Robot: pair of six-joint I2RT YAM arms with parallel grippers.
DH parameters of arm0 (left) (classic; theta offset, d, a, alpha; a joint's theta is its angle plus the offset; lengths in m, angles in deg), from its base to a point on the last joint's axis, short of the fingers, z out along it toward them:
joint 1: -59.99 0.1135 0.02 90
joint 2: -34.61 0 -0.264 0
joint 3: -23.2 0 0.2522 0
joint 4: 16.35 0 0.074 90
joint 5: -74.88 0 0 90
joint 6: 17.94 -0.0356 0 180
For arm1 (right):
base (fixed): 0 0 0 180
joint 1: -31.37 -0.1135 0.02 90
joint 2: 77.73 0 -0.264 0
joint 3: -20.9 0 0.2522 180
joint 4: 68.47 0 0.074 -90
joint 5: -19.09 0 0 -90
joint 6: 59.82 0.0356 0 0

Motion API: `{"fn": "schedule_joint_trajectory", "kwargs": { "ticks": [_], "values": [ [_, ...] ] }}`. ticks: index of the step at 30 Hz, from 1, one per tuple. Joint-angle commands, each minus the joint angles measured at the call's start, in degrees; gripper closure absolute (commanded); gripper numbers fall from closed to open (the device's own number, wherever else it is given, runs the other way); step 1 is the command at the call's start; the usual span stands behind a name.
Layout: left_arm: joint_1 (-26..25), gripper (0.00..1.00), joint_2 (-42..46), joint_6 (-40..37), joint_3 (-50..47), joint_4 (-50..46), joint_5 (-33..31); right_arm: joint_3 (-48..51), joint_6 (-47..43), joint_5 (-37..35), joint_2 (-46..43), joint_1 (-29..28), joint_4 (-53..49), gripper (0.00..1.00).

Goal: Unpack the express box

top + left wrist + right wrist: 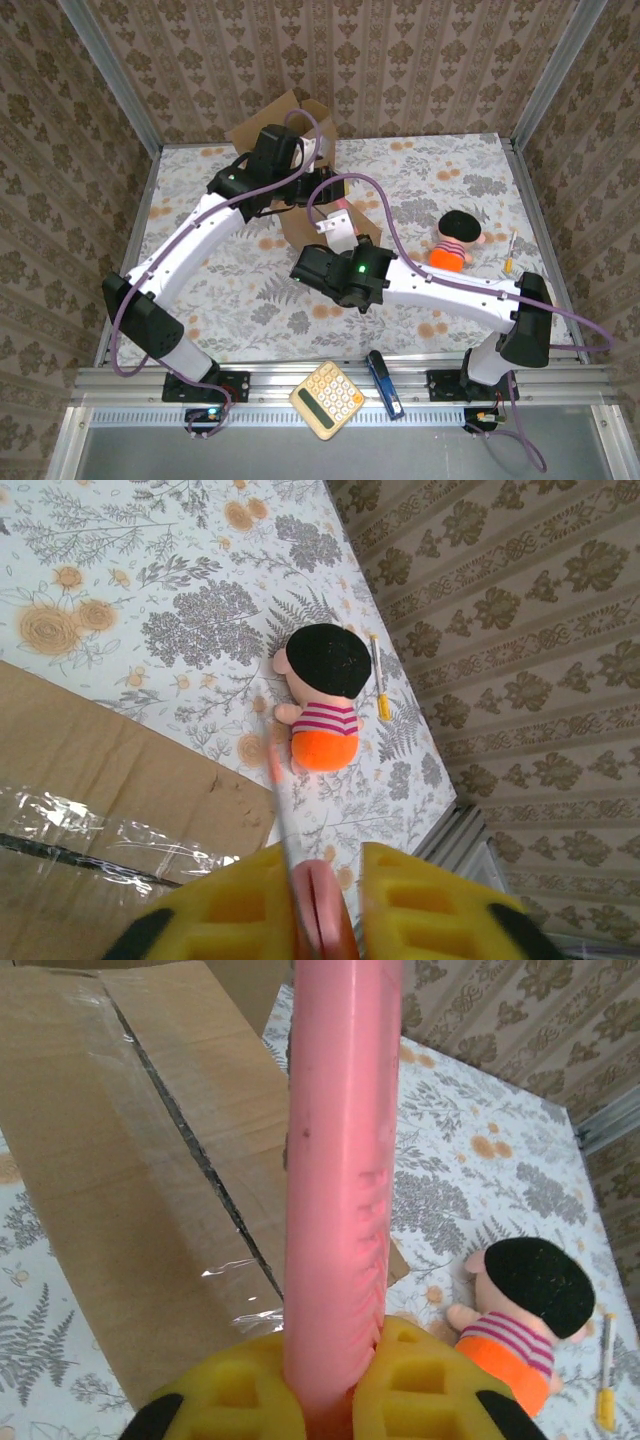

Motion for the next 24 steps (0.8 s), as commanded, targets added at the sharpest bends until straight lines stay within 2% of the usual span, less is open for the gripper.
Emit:
{"fn": "schedule_joint_trajectory", "kwargs": {
  "ticks": [1, 2, 3, 5, 8, 12, 18, 24],
  "values": [
    [0.8, 0.41, 4.9, -1.4, -1.8, 2.3, 3.8, -0.7, 1.4, -5.0, -1.8, 0.7, -1.6, 1.0],
    [0.8, 0.06, 5.7, -2.0, -2.3, 3.6, 4.1, -0.5, 0.1, -4.7, -2.3, 0.8, -1.0, 1.0],
    [0.9, 0.0, 6.7, -3.1, -2.7, 4.7, 4.5, -0.1, -1.5, -3.9, -2.9, 0.8, 0.1, 1.0],
    [0.9, 0.0, 8.9, -5.9, -3.0, 5.8, 4.9, 1.3, -4.9, -1.3, -4.9, 1.2, 3.0, 1.0],
    [1.6, 0.0, 12.8, -10.0, -4.5, 7.6, 5.4, 4.7, -10.2, 6.7, -9.7, 3.0, 8.9, 1.0],
    [3.7, 0.0, 18.2, -12.6, -8.8, 11.3, 7.3, 11.5, -14.6, 25.3, -19.7, 7.9, 19.0, 1.0],
    [6.5, 0.0, 23.4, -13.2, -16.9, 20.6, 14.9, 21.7, -12.9, 55.8, -33.6, 20.6, 32.5, 1.0],
    [6.6, 0.01, 26.6, -13.9, -24.7, 34.5, 24.0, 25.5, -10.8, 79.7, -38.8, 30.2, 40.3, 1.0]
  ]
}}
